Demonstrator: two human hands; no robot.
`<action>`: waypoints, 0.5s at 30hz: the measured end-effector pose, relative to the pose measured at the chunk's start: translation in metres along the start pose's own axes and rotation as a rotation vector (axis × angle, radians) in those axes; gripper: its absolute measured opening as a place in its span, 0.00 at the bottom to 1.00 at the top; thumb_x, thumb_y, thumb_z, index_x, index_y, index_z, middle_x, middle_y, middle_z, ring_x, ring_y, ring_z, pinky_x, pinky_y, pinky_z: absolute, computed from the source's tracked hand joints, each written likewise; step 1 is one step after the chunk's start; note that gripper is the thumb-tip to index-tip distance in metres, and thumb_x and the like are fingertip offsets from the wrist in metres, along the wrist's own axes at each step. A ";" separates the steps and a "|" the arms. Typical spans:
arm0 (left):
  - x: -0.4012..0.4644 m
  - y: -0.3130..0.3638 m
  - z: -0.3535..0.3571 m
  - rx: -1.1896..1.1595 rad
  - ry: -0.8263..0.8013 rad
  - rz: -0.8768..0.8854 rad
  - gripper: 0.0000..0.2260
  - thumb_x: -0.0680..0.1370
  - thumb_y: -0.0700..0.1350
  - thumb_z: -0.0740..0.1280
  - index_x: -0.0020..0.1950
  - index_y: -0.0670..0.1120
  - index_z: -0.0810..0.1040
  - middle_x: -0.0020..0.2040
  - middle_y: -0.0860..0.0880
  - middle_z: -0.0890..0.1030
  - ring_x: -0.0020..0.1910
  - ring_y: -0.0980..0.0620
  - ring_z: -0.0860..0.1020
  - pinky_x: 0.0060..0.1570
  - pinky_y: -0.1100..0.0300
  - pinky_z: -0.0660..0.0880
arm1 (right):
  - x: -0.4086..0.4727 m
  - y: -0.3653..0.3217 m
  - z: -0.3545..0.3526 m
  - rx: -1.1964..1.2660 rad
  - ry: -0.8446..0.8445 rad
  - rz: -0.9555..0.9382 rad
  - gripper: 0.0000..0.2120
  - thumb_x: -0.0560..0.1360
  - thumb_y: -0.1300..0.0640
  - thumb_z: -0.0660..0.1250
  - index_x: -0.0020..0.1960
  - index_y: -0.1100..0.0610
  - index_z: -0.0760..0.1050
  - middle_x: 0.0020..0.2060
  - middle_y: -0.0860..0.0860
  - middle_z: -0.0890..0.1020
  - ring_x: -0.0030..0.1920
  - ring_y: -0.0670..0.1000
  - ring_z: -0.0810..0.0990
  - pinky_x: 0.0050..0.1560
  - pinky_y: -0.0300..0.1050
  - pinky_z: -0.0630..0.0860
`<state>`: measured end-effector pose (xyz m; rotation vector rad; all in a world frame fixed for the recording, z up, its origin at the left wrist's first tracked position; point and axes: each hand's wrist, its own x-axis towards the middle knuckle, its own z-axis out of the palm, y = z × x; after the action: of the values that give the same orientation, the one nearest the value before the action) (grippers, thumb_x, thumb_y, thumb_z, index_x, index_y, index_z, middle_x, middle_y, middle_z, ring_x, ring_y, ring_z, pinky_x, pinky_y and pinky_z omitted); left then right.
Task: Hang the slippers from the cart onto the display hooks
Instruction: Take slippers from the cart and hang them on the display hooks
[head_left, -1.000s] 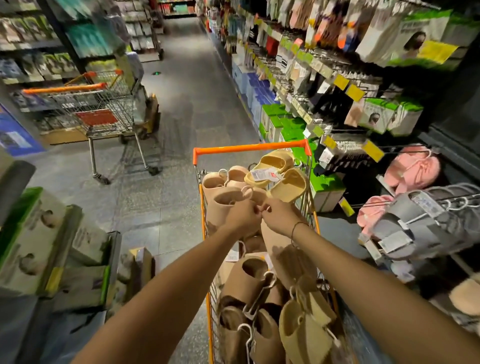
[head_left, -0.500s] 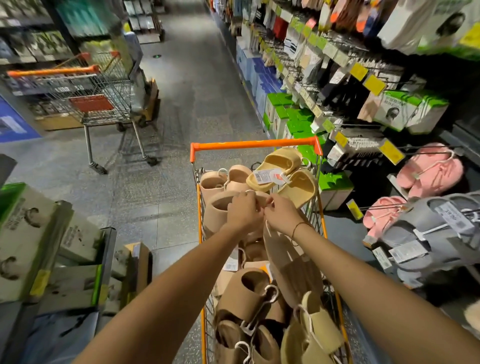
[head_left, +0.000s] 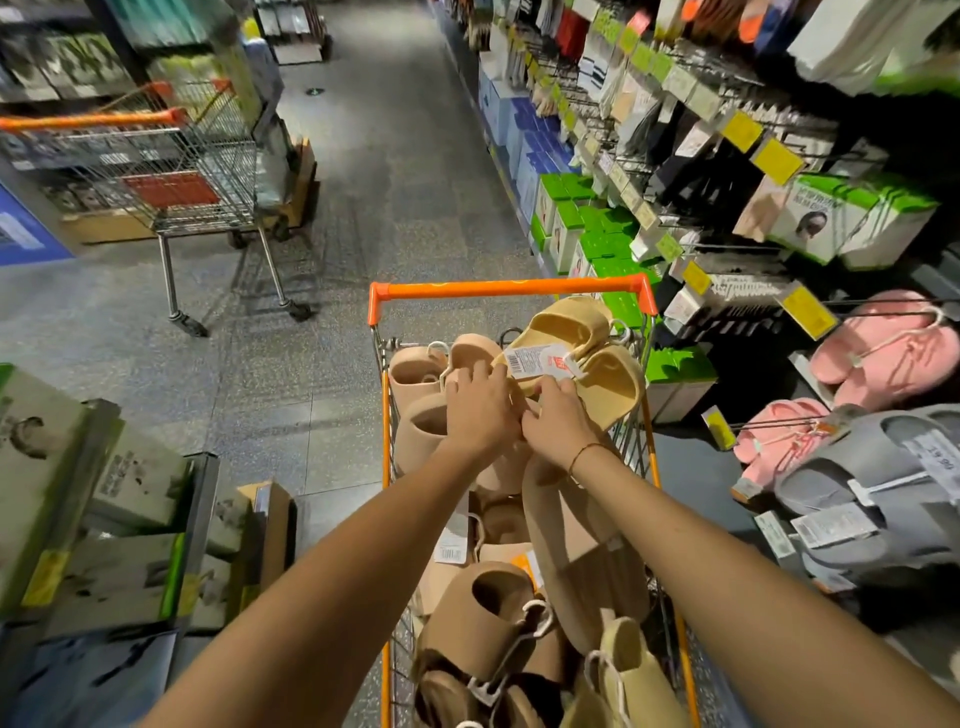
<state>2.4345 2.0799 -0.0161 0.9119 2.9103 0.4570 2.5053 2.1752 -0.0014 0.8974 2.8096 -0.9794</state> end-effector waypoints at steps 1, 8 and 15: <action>0.002 -0.002 0.001 0.012 -0.013 0.022 0.23 0.77 0.51 0.67 0.71 0.49 0.69 0.62 0.45 0.75 0.63 0.42 0.71 0.65 0.48 0.65 | 0.002 0.001 0.001 0.004 -0.001 -0.002 0.14 0.77 0.58 0.63 0.62 0.58 0.68 0.63 0.58 0.66 0.62 0.61 0.71 0.63 0.50 0.68; 0.005 -0.006 0.009 0.124 -0.016 0.065 0.18 0.77 0.52 0.65 0.66 0.50 0.73 0.57 0.47 0.80 0.59 0.42 0.74 0.62 0.46 0.64 | 0.011 0.010 0.008 -0.034 0.014 -0.016 0.15 0.75 0.58 0.64 0.61 0.57 0.70 0.63 0.57 0.67 0.63 0.62 0.70 0.64 0.50 0.68; 0.003 0.000 0.012 0.050 0.039 0.023 0.14 0.78 0.52 0.61 0.60 0.49 0.76 0.55 0.45 0.80 0.57 0.41 0.75 0.60 0.45 0.62 | 0.014 0.015 0.004 0.237 0.203 0.000 0.10 0.76 0.60 0.66 0.57 0.59 0.72 0.63 0.57 0.70 0.63 0.57 0.73 0.62 0.47 0.70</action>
<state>2.4338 2.0852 -0.0275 0.9547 2.9617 0.4104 2.5011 2.1896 -0.0159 1.0784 2.8973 -1.3138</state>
